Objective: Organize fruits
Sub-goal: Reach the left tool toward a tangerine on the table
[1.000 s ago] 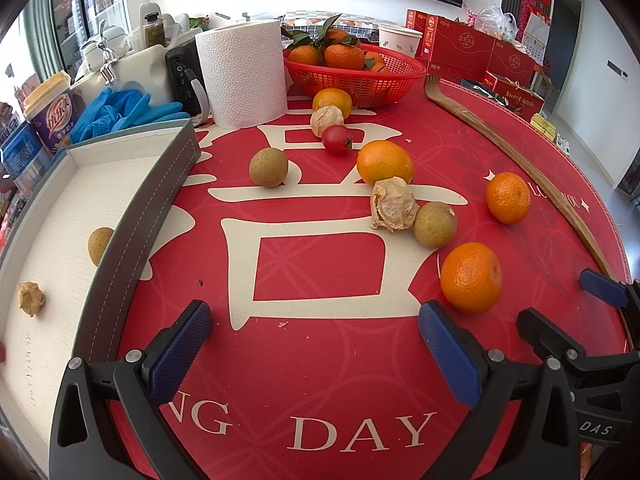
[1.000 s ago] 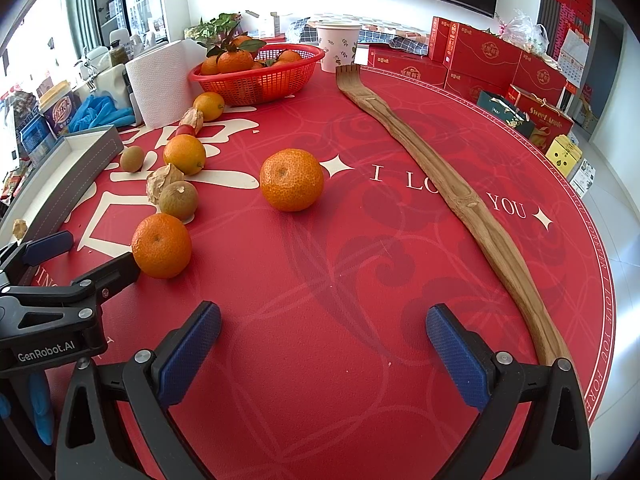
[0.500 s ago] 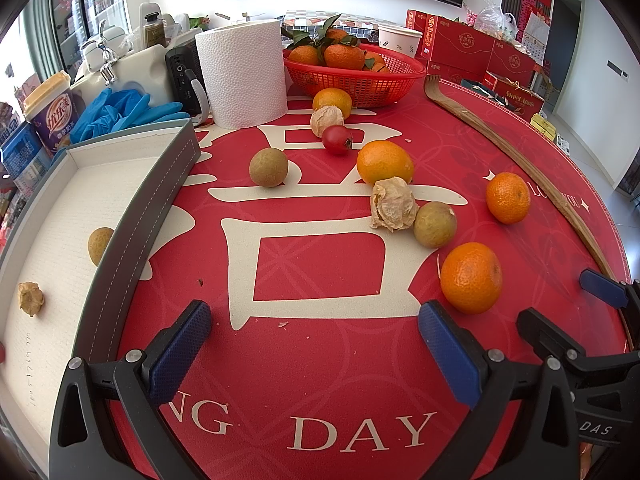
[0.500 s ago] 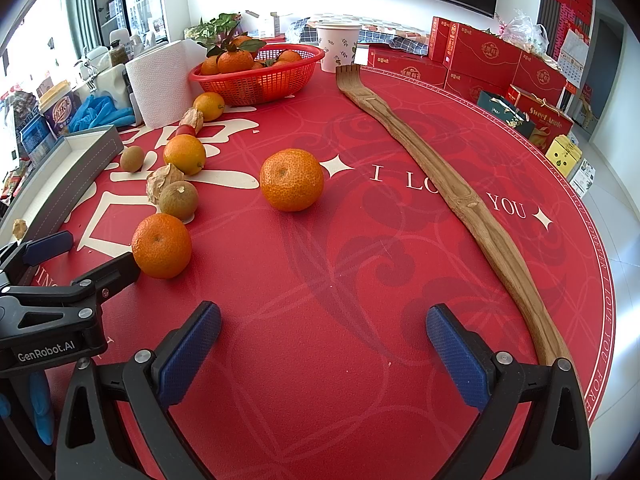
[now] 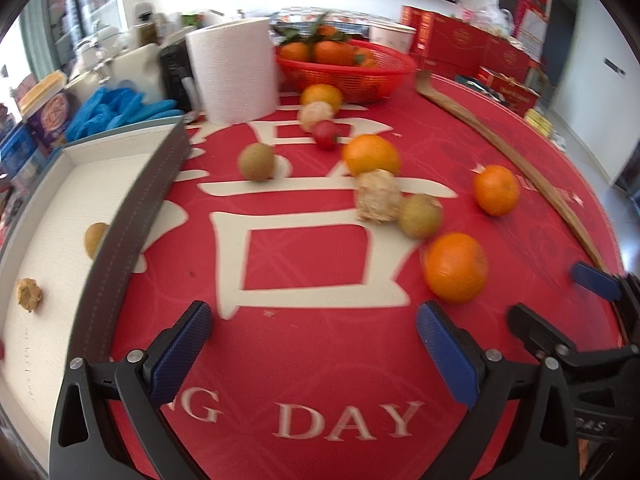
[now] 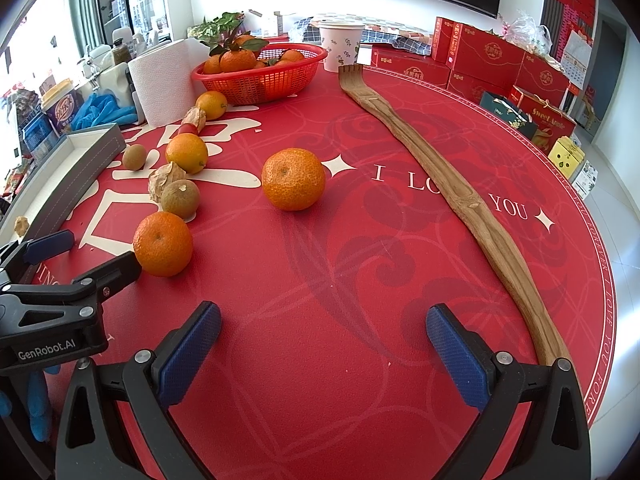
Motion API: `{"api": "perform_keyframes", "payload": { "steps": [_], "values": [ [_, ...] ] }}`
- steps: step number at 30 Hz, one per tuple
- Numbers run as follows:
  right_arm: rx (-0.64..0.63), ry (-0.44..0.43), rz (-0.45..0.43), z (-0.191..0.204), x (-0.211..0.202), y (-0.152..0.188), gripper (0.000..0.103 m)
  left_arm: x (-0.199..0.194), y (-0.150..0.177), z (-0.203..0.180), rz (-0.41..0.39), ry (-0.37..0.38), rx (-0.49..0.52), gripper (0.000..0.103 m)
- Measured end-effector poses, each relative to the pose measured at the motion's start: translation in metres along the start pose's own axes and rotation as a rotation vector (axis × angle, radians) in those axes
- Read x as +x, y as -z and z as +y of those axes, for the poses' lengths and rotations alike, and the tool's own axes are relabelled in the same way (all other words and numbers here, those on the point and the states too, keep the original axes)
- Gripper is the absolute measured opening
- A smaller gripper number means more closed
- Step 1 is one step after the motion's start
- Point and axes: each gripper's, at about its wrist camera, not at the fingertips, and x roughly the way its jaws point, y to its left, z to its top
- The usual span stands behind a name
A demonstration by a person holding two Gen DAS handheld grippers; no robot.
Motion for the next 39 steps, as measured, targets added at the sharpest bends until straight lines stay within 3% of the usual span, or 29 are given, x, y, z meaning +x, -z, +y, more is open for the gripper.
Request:
{"api": "perform_keyframes", "payload": {
  "steps": [3, 12, 16, 18, 21, 29, 39],
  "values": [
    [-0.008, -0.006, 0.002, -0.005, -0.001, 0.002, 0.103, -0.006, 0.000, -0.013, -0.006, -0.010, 0.053, 0.092],
    [0.003, 0.001, 0.002, -0.033, -0.008, 0.011, 0.103, -0.011, -0.014, -0.045, -0.013, 0.075, 0.110, 0.087],
    [0.000, -0.001, -0.001, -0.037, -0.010, 0.014, 0.103, 0.003, -0.020, -0.063, 0.039, 0.089, 0.120, 0.068],
    [0.000, 0.000, -0.001, -0.037, -0.010, 0.014, 0.103, 0.007, -0.021, -0.069, 0.035, 0.053, 0.119, 0.062],
    [0.001, 0.000, -0.001, -0.037, -0.011, 0.014, 0.103, 0.008, -0.022, -0.070, 0.028, 0.052, 0.106, 0.040],
    [0.007, 0.005, 0.000, -0.034, -0.007, 0.008, 0.103, 0.003, -0.015, -0.046, -0.005, 0.045, 0.060, 0.038],
    [-0.093, -0.063, 0.067, 0.011, 0.033, -0.050, 0.103, -0.002, -0.006, 0.000, -0.030, 0.048, 0.030, 0.038]
  ]
}}
